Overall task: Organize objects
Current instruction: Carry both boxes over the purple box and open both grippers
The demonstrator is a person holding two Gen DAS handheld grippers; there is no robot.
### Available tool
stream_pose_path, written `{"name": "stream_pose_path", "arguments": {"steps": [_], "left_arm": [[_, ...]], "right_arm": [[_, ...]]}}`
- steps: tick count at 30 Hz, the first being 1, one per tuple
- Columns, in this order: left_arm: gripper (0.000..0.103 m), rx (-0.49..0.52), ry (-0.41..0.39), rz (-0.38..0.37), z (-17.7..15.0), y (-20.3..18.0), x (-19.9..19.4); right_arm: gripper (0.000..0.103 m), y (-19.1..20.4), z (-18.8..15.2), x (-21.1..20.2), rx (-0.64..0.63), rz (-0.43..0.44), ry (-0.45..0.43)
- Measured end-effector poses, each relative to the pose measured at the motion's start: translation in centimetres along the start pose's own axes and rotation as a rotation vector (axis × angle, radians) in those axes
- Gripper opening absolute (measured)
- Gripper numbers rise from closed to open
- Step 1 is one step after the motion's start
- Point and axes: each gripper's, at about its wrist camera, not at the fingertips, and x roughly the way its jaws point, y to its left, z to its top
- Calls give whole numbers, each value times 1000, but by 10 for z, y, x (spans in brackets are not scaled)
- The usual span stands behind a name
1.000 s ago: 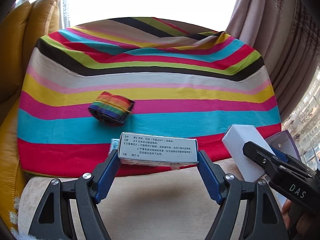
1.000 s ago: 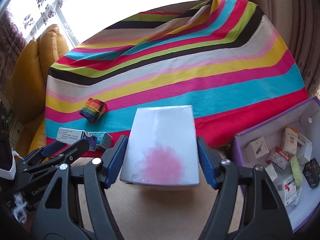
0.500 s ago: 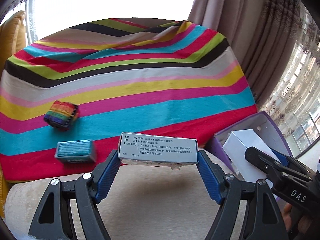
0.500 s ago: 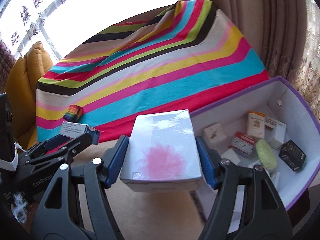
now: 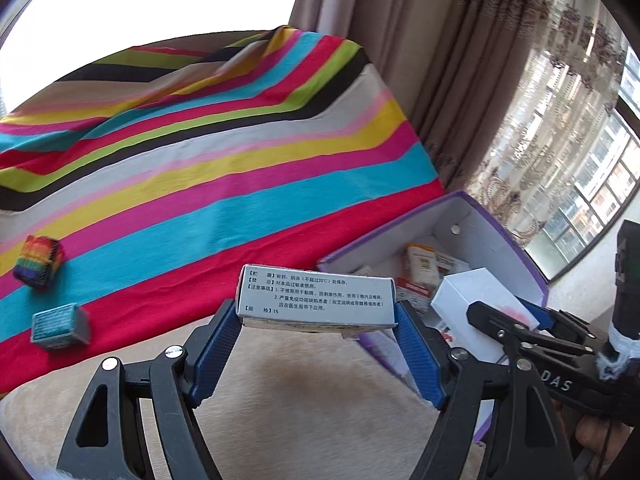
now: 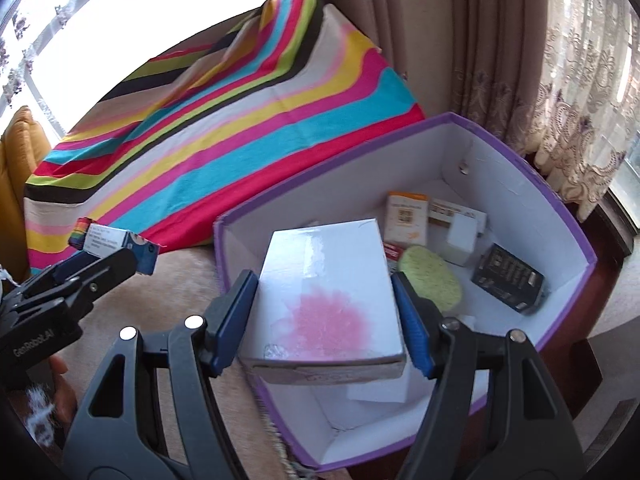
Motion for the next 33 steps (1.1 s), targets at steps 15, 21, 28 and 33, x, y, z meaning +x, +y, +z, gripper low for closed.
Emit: {"name": "stream_pose_path", "arguments": {"steps": [15, 21, 28, 33], "left_arm": [[82, -7, 39, -177, 25, -31, 33], [82, -62, 41, -181, 22, -20, 31], [82, -109, 32, -156, 17, -4, 24], [82, -152, 21, -136, 15, 13, 17]], "right_arm": [[72, -23, -7, 4, 26, -55, 68], [77, -23, -6, 5, 39, -44, 67], [78, -7, -6, 3, 22, 0, 65], [78, 8, -8, 7, -14, 25, 80]]}}
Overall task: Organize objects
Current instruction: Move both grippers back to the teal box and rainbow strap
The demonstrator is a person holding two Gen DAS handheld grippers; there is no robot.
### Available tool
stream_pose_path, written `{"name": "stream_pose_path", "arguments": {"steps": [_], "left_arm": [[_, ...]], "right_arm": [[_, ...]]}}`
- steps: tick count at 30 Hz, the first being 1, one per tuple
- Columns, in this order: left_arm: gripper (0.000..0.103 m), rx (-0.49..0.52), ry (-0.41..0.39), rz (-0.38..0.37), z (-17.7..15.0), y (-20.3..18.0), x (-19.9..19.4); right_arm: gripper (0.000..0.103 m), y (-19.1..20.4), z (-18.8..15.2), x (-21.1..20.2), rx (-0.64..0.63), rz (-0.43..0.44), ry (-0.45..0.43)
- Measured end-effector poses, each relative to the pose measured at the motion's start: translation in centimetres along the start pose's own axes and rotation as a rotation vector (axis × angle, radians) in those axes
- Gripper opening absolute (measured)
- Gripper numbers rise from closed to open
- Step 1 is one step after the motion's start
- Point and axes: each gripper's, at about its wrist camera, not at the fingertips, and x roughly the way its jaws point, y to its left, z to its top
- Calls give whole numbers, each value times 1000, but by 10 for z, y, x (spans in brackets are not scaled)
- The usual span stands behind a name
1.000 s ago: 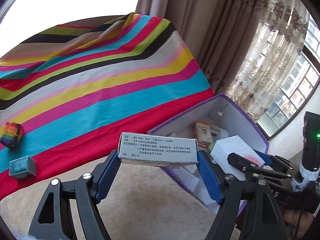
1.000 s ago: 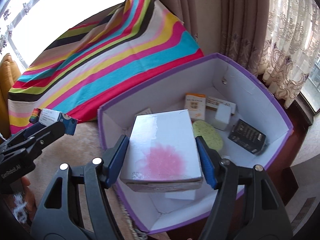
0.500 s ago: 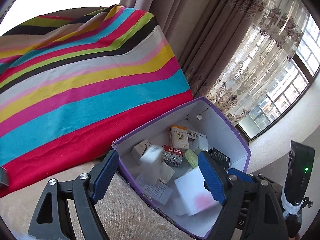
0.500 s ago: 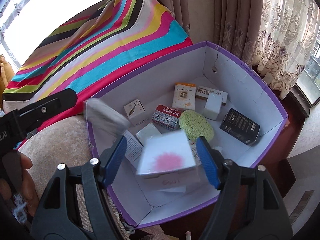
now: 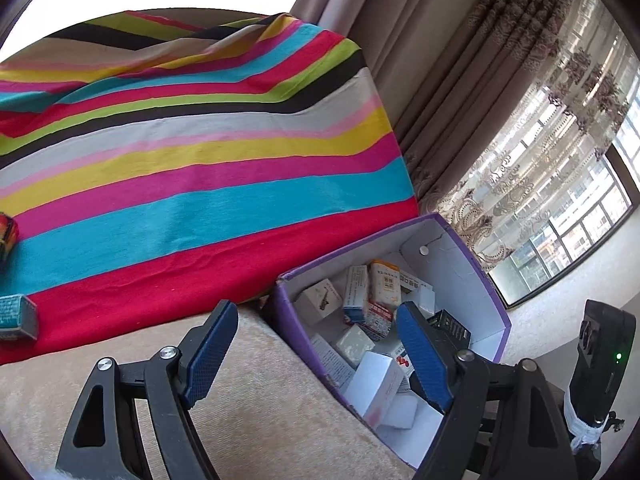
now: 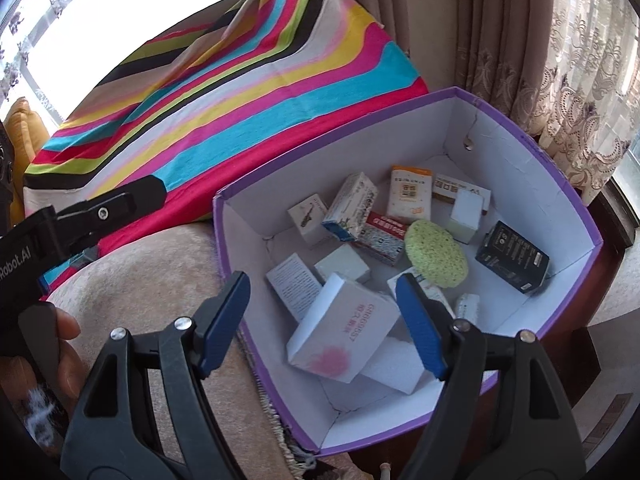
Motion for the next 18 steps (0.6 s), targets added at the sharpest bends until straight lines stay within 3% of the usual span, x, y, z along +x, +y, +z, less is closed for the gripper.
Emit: {"name": "stream_pose_path", "arguments": {"steps": [18], "left_arm": [[82, -204, -40, 169, -2, 95, -46]], "right_arm": [[80, 35, -6, 2, -78, 40, 22]]}}
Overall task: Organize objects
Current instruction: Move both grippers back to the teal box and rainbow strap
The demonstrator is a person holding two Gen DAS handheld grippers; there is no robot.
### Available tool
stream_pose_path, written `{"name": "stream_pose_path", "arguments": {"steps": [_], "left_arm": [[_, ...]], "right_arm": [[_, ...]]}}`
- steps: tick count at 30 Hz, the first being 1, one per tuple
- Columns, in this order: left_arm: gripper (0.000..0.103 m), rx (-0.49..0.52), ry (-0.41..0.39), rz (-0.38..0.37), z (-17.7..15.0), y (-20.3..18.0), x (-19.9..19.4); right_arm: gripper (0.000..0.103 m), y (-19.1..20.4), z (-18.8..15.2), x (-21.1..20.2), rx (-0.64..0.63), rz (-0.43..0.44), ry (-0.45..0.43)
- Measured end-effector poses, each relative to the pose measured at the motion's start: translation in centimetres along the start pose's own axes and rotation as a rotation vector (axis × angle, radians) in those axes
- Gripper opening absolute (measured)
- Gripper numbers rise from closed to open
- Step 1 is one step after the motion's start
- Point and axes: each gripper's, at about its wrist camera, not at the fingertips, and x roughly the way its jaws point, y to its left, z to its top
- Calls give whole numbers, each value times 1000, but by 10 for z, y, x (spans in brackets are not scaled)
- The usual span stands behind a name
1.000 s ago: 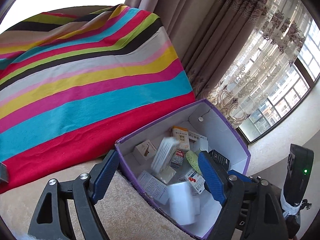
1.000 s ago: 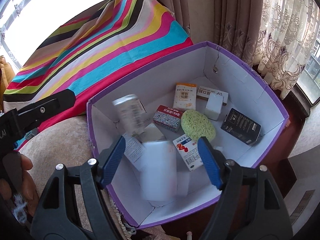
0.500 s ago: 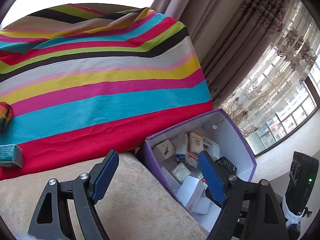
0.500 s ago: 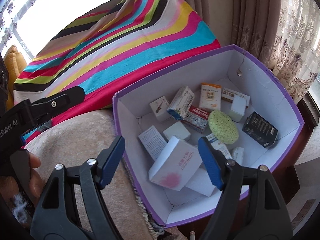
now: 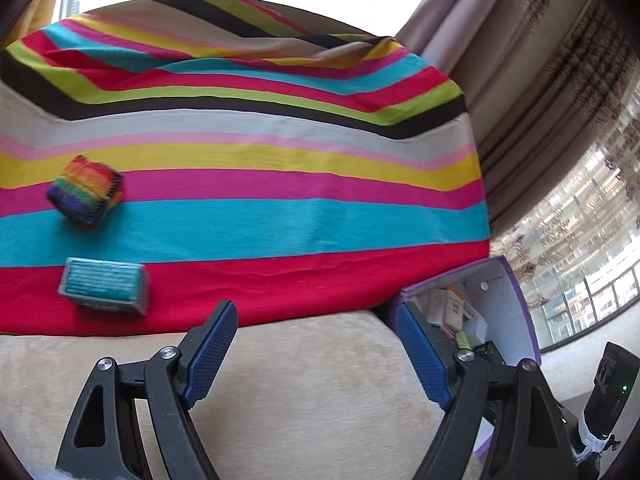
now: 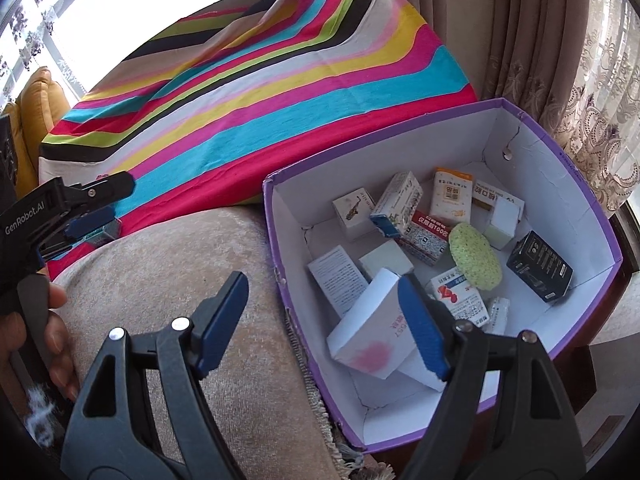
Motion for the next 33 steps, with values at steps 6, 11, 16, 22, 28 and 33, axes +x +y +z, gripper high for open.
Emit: {"name": "stream_pose_path", "arguments": {"steps": [6, 11, 16, 22, 28, 33], "left_arm": [[83, -74, -3, 99, 6, 52, -16], [83, -117, 35, 166, 9, 87, -18], [83, -115, 77, 206, 13, 103, -12], [83, -64, 145, 233, 21, 105, 7], [83, -59, 171, 262, 24, 112, 18], [83, -50, 181, 247, 26, 115, 22]], "right_arm": [[80, 5, -3, 5, -9, 6, 15], [80, 7, -2, 7, -13, 11, 20], [81, 13, 0, 9, -23, 14, 21], [81, 22, 3, 11, -42, 23, 19], [81, 37, 8, 13, -71, 38, 16], [81, 52, 13, 15, -100, 49, 13]]}}
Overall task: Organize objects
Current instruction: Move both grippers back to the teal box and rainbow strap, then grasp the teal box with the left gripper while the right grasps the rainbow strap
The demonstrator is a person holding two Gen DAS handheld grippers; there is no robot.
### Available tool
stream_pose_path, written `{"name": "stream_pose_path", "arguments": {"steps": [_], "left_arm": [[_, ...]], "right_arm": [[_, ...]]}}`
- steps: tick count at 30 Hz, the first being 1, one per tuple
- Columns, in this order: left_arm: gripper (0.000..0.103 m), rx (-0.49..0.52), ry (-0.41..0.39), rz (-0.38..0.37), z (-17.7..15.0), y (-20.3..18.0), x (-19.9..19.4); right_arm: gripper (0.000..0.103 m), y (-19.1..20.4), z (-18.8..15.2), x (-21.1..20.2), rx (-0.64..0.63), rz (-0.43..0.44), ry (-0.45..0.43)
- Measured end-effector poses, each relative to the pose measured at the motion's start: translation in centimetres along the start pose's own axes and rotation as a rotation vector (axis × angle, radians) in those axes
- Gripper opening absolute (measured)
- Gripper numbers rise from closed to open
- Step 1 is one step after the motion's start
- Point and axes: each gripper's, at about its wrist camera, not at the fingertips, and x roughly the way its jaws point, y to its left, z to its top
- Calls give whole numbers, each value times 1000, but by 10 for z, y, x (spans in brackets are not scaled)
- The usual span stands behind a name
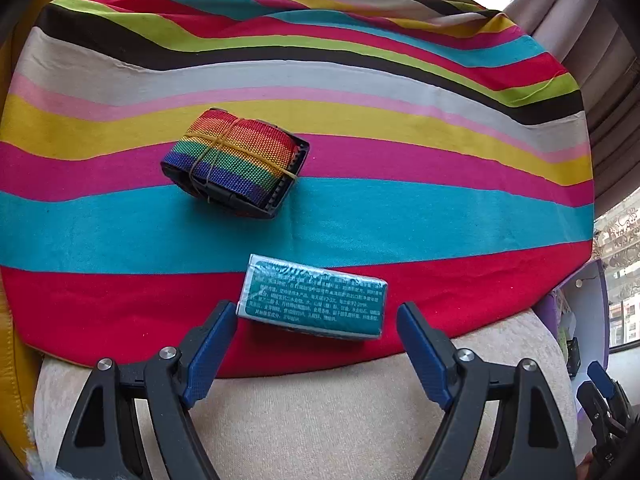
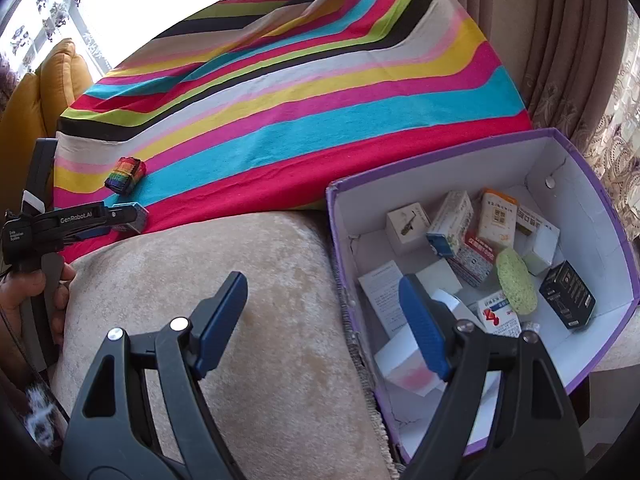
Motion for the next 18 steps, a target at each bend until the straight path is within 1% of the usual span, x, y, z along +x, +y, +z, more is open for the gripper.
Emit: {"name": "stream_pose_path", "arguments": {"steps": [5, 7, 8, 9, 11, 14, 17, 18], "left_arm": [[83, 35, 23, -16, 3, 2, 3], [83, 57, 25, -8, 3, -1, 5], [80, 68, 22, -3, 3, -2, 5], [75, 83, 20, 4, 3, -3, 5], [75, 94, 10, 4, 2, -4, 3], [75, 67, -21, -15, -1, 3, -5], [75, 14, -45, -25, -2, 20, -12], [75, -2, -52, -18, -2, 26, -15]], "right_arm": [[81, 13, 5, 3, -24, 4, 0], [81, 17, 7, 5, -34, 4, 2], [81, 20, 7, 6, -39, 4, 2], [81, 23, 9, 7, -46, 4, 2], [81, 29, 11, 10, -61, 2, 3], [81, 42, 16, 14, -90, 0, 3], [81, 60, 23, 20, -130, 2, 5], [81, 66, 24, 22, -144, 6, 5]]}}
